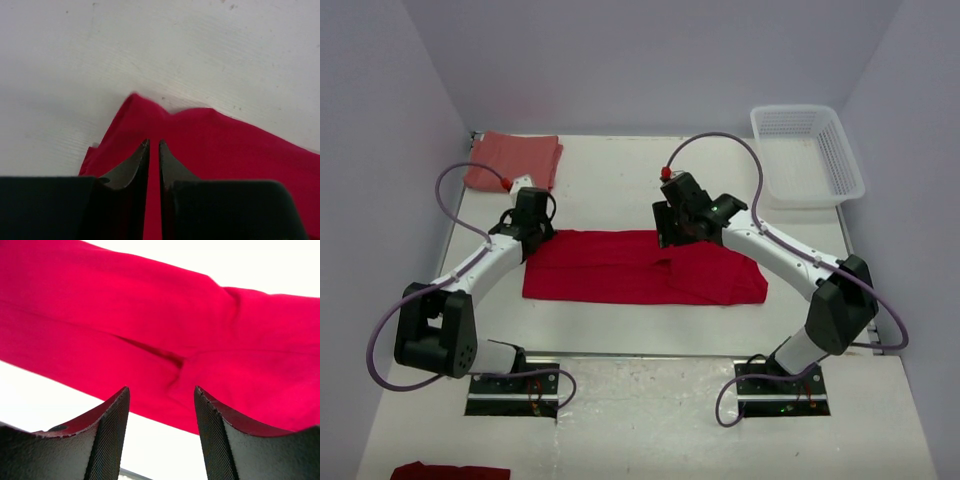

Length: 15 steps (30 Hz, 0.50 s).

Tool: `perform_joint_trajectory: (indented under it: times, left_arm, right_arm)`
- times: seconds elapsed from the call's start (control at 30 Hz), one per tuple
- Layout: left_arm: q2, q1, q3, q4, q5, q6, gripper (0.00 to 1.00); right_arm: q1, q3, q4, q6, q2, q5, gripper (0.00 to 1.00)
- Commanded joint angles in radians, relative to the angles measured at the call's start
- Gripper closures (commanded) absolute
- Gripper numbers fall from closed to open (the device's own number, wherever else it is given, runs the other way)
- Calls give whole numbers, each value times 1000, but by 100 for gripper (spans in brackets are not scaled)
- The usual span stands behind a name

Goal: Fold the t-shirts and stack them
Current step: Rotate the tshirt 90 degrees

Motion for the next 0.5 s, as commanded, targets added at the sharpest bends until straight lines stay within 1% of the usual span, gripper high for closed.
perform_joint_trajectory:
  times: [0.0,0.07,0.1,0.17,0.2,0.27,0.3,0.33,0.37,0.4,0.43,0.47]
  left_arm:
    - [-38,11,23,-43,-129,-49,86]
    - [-39,27,10,-30,-146,-69,84]
    - [-29,48,7,-27,-151,-77,80]
    - [-14,63,7,-36,-200,-100,61]
    - [0,68,18,-47,-218,-121,57]
    - [-3,67,17,-46,-208,-126,57]
    - [-6,65,12,-18,-182,-114,58]
    - [-6,64,9,-4,-116,-98,61]
    - [0,57,7,3,-84,-77,70]
    - [6,56,9,13,-38,-60,78]
    - [14,51,10,29,60,-42,90]
    - [23,39,7,36,100,-31,100]
  right_arm:
    - [-26,-15,-51,-28,-59,20,44]
    - [-41,-44,-51,-35,-88,18,44]
    - [-50,-53,-51,-36,-98,9,44]
    - [-69,-88,-42,-35,-124,-11,44]
    - [-76,-98,-42,-32,-130,-13,44]
    - [-106,-121,-44,-13,-134,-22,45]
    - [-122,-127,-44,-10,-131,-26,46]
    - [-130,-139,-42,2,-124,-29,47]
    - [-138,-145,-42,7,-119,-29,56]
    - [-155,-148,-42,13,-112,-28,68]
    - [-161,-159,-39,30,-107,-25,84]
    - [-168,-164,-36,36,-90,-17,100]
